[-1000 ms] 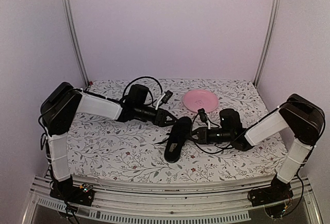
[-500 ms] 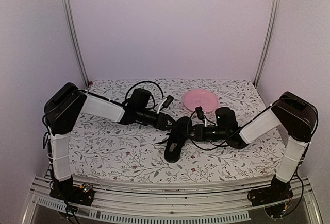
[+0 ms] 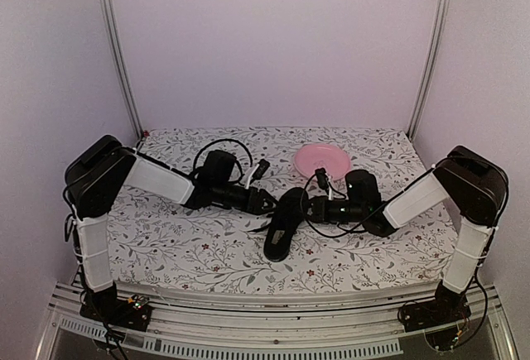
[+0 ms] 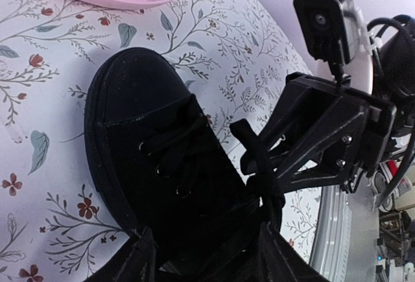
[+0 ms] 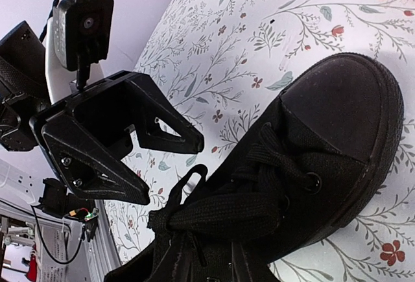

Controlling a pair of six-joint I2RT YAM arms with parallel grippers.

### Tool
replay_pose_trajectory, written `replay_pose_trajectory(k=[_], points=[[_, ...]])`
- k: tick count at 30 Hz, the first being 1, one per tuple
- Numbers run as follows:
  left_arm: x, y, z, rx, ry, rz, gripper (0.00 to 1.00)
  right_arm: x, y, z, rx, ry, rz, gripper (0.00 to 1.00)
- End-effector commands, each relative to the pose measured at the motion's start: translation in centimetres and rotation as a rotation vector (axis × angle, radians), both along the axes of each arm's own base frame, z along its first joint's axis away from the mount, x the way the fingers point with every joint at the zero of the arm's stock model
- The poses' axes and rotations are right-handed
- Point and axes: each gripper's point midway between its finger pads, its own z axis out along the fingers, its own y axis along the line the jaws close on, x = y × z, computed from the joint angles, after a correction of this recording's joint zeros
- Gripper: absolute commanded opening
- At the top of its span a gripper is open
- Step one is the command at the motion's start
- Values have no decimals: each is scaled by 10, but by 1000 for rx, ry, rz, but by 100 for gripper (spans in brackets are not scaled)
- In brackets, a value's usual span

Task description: Tie the shoes

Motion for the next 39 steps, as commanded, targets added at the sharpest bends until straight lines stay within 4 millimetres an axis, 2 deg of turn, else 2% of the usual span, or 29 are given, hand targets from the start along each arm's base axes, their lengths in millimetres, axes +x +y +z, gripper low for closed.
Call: replay_pose_trajectory(k=[1, 2, 3, 7, 23, 25, 33, 39], points=[[10, 5, 15, -32, -30, 53, 54, 8, 2, 2, 2, -14, -10, 20], [11, 7, 26, -47, -47, 59, 54, 8, 2, 1, 1, -13, -10, 16], [12, 8, 30, -52, -51, 65, 53, 8, 2, 1, 1, -13, -11, 14], [12, 16, 28, -57, -39, 95, 53, 8, 1, 0, -2, -11, -11, 4], [3, 28, 21, -79, 33, 145, 54, -12, -15, 2, 13, 9, -24, 2], [3, 28, 19, -81, 41, 146, 54, -14, -12, 5, 28, 2, 2, 3], [0, 29, 18, -94, 51, 146, 54, -9, -1, 11, 60, -12, 35, 23], [-1, 29, 17, -92, 56, 144, 54, -6, 3, 3, 50, 6, 43, 26]])
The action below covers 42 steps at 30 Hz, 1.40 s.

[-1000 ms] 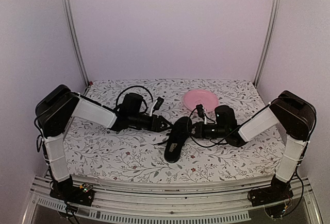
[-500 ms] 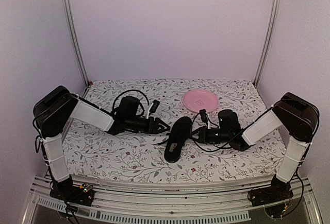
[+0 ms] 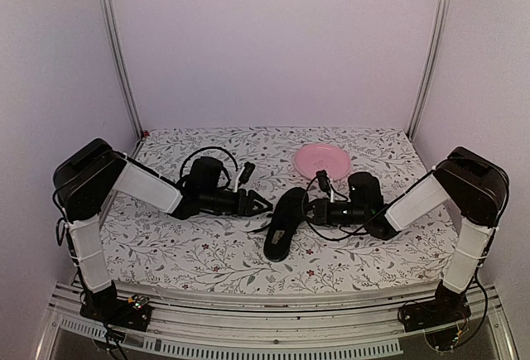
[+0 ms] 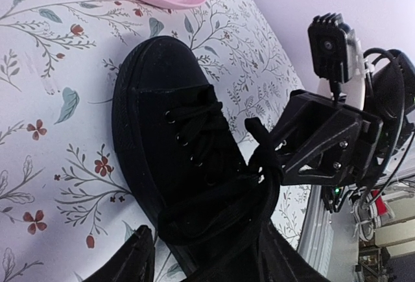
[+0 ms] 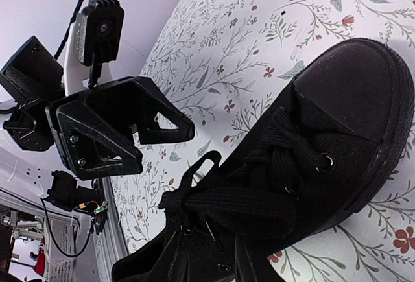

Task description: Tie the shoes

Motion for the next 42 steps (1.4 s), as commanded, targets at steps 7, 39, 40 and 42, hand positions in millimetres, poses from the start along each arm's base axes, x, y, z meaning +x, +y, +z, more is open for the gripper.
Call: replay_pose_trajectory(k=[7, 39, 40, 42], points=[[4, 2, 13, -31, -25, 6, 54, 5, 6, -2, 15, -1, 18, 22], [-3, -11, 15, -124, 64, -5, 54, -19, -18, -11, -12, 53, -12, 3], [-2, -12, 10, -122, 75, -5, 53, -20, -19, -12, -14, 56, -12, 3], [-1, -15, 1, -116, 100, -8, 53, -22, -20, -15, -20, 62, -12, 3]])
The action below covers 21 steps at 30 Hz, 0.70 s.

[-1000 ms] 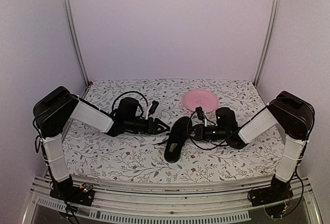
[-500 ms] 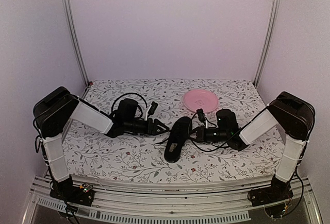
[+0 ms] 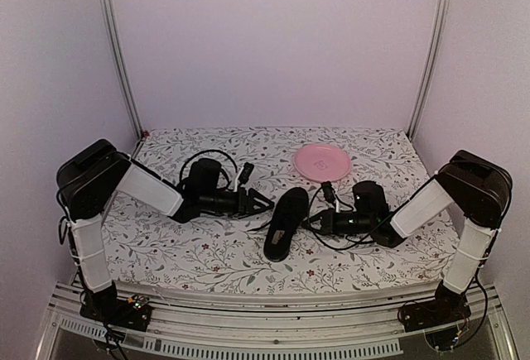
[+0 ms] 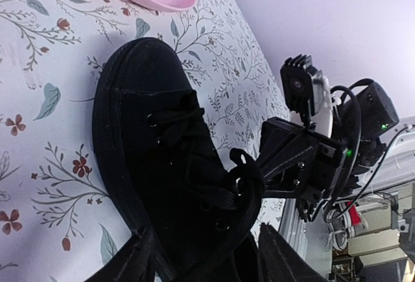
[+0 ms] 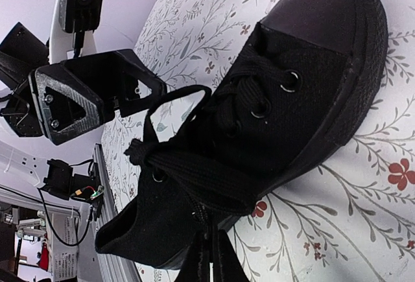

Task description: Tie the shoes

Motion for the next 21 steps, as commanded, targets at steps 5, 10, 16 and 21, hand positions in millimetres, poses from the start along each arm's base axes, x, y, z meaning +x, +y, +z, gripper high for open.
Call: replay_pose_trajectory(k=[5, 10, 16, 21], points=[[6, -23, -1, -64, 34, -47, 52, -3, -6, 3, 8, 4, -14, 3], [9, -30, 2, -100, 47, -56, 52, -4, -7, 2, 6, 6, -13, 3], [9, -40, 2, -117, 54, -82, 51, -6, -7, -1, 3, 14, -10, 3], [8, -47, 0, -122, 67, -102, 46, -6, -8, -3, 0, 21, -11, 3]])
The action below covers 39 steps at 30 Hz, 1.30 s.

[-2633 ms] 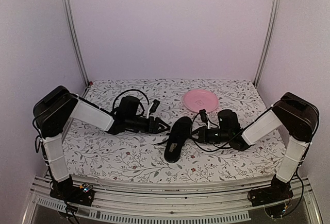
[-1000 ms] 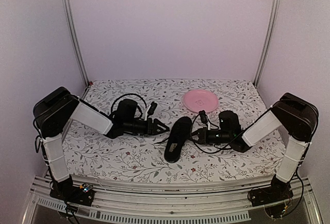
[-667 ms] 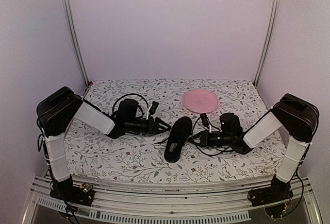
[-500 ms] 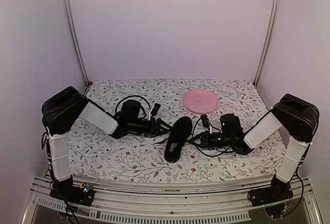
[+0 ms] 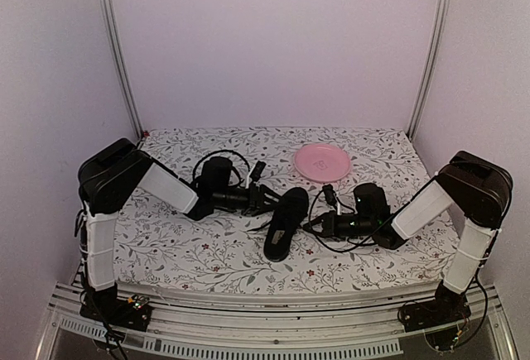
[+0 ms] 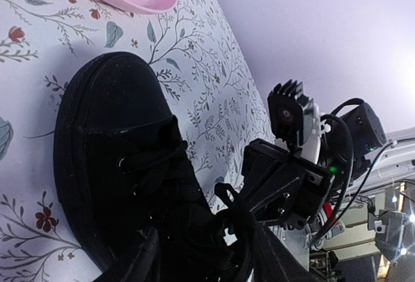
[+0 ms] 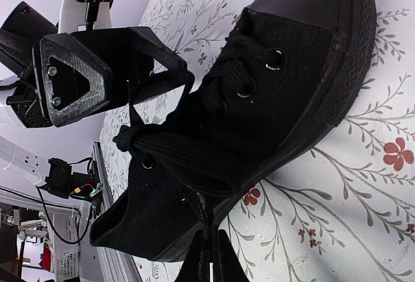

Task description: Tie the shoes

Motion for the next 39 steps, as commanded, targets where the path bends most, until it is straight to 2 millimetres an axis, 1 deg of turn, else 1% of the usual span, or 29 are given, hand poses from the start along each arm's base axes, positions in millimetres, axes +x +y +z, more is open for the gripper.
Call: replay_pose_trajectory(k=[1, 7, 12, 15, 21, 22, 23, 24, 25, 28, 30, 32, 35, 39], points=[[-5, -12, 2, -28, -1, -43, 44, 0, -3, 5, 10, -8, -8, 3], [-9, -16, 0, -29, 5, -50, 33, 0, -3, 4, 9, -8, -10, 3], [-11, -19, 2, -41, 7, -59, 29, -1, -5, 4, 5, -4, -15, 3], [-13, -20, 1, -44, 8, -68, 19, -2, -6, 2, 1, 2, -15, 3], [-13, -21, 4, -55, 1, -67, 2, -4, -10, 0, -9, 6, -29, 3], [-12, -21, 4, -56, -2, -66, 0, -5, -11, 0, -10, 6, -31, 3], [-12, -21, 4, -58, -3, -68, 0, -4, -12, 2, -9, 1, -36, 4], [-12, -21, 4, -58, -4, -68, 0, -4, -13, 3, -11, -5, -43, 6], [-12, -21, 5, -60, -5, -67, 0, -3, -15, 7, -11, -18, -51, 11], [-13, -19, 5, -58, -7, -62, 0, 1, -23, 18, -10, -66, -74, 37], [-14, -19, 5, -58, -8, -62, 0, 7, -27, 26, -7, -108, -84, 49], [-14, -18, 5, -56, -9, -62, 0, 13, -29, 35, -5, -146, -82, 54], [-15, -18, 5, -53, -10, -60, 0, 26, -22, 41, -10, -176, -69, 56], [-15, -17, 4, -50, -7, -54, 0, 36, -10, 35, -15, -187, -28, 56]])
